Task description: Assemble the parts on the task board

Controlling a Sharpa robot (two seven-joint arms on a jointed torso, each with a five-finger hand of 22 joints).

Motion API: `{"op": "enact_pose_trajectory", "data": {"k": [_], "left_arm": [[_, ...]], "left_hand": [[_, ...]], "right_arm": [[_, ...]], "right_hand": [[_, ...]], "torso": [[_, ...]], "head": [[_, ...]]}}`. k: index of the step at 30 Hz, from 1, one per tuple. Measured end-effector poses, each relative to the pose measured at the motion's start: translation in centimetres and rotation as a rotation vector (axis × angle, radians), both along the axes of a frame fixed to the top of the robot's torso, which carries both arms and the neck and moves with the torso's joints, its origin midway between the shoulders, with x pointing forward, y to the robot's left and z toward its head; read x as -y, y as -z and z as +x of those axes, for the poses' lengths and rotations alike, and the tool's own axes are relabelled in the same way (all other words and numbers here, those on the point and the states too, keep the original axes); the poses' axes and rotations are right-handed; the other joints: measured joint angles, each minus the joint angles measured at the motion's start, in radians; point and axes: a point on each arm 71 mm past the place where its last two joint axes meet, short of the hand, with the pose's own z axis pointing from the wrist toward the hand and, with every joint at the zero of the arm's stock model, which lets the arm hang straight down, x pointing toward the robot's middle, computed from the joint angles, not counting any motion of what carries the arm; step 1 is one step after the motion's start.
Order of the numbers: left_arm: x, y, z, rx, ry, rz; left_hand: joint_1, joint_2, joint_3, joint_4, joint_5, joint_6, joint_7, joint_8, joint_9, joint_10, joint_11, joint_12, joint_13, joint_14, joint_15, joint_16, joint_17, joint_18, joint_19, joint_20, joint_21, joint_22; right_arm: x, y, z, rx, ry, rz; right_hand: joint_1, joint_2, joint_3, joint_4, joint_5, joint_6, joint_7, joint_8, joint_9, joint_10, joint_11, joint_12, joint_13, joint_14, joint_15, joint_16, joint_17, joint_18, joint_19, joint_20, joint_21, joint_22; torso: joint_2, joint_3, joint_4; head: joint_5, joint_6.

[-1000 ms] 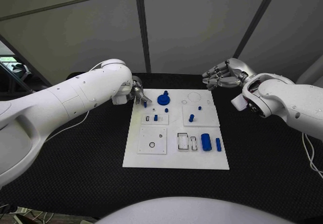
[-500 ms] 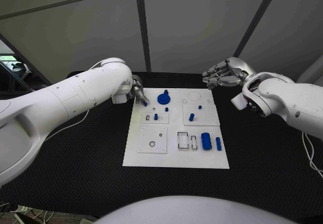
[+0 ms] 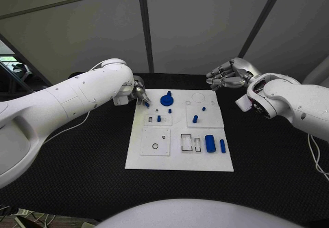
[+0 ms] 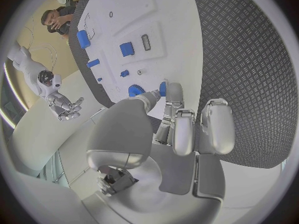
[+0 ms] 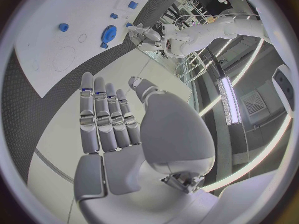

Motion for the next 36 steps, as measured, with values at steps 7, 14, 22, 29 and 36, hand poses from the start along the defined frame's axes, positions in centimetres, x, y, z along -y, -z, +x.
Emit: {"op": "enact_pose_trajectory", "data": {"k": [7,14,22,29,36], "left_arm": [[-0.9,-0.5,-0.7,0.013,-0.007,-0.035],[-1.5,-1.5,-2.2,0.05,-0.007,-0.101],[-1.2,-1.5,-4.4,0.086,-0.004,-0.151],[-0.4,-0.6,-5.9,0.097,-0.001,-0.174],[0.2,0.5,-6.9,0.09,0.002,-0.175]], "left_hand": [[-0.042,-0.032,0.084,-0.034,0.008,-0.001,-0.001,0.019,0.019,0.021,0.003,0.025,0.023,0.0,-0.007,0.011,0.0,0.0,0.007,-0.007,0.01,0.009],[-0.064,-0.05,0.119,-0.042,0.016,0.005,-0.006,0.031,0.031,0.042,0.003,0.044,0.042,-0.003,-0.01,0.015,0.0,0.0,0.011,-0.011,0.017,0.009],[-0.079,-0.065,0.138,-0.048,0.021,0.011,-0.011,0.038,0.037,0.057,-0.001,0.055,0.055,0.001,-0.014,0.015,0.0,0.0,0.022,-0.014,0.03,0.009],[-0.083,-0.069,0.144,-0.048,0.023,0.012,-0.01,0.043,0.041,0.067,-0.004,0.064,0.063,0.001,-0.014,0.015,0.0,0.0,0.025,-0.018,0.035,0.009],[-0.094,-0.08,0.152,-0.05,0.027,0.016,-0.014,0.043,0.042,0.082,-0.011,0.068,0.065,-0.003,-0.018,0.015,0.0,0.0,0.025,-0.018,0.039,0.009]], "right_arm": [[0.1,0.0,0.0,0.0,0.002,-0.001],[0.3,0.0,0.0,0.0,0.004,-0.002],[0.4,0.0,0.0,0.0,0.006,-0.002],[0.4,0.0,0.0,0.0,0.006,-0.002],[0.4,0.0,0.0,0.0,0.007,-0.003]], "right_hand": [[0.0,0.0,0.0,0.0,0.0,0.0,0.0,0.0,0.0,0.0,0.0,0.0,0.0,0.0,0.0,0.0,0.0,0.0,0.0,0.0,0.0,0.0],[0.0,0.0,0.0,0.0,0.0,0.0,0.0,0.0,0.0,0.0,0.0,0.0,0.0,0.0,0.0,0.0,0.0,0.0,0.0,0.0,0.0,0.0],[0.0,0.0,0.0,0.0,0.0,0.0,0.0,0.0,0.0,0.0,0.0,0.0,0.0,0.0,0.0,0.0,0.0,0.0,0.0,0.0,0.0,0.0],[0.0,0.0,0.0,0.0,0.0,0.0,0.0,0.0,0.0,0.0,0.0,0.0,0.0,0.0,0.0,0.0,-0.001,0.0,0.0,0.0,0.0,0.0],[0.0,0.0,0.0,0.0,0.0,0.0,0.0,0.0,0.0,0.0,0.0,0.0,0.0,0.0,0.0,0.0,-0.001,0.0,0.0,0.0,0.0,0.0]], "torso": [[-0.001,0.0003,0.0009],[-0.001,0.0006,0.0032],[-0.002,0.0006,0.0052],[-0.001,0.0001,0.0046],[-0.001,0.0001,0.0029]], "head": [[0.002,0.0],[0.006,-0.001],[0.011,-0.003],[0.016,-0.005],[0.017,-0.007]]}}
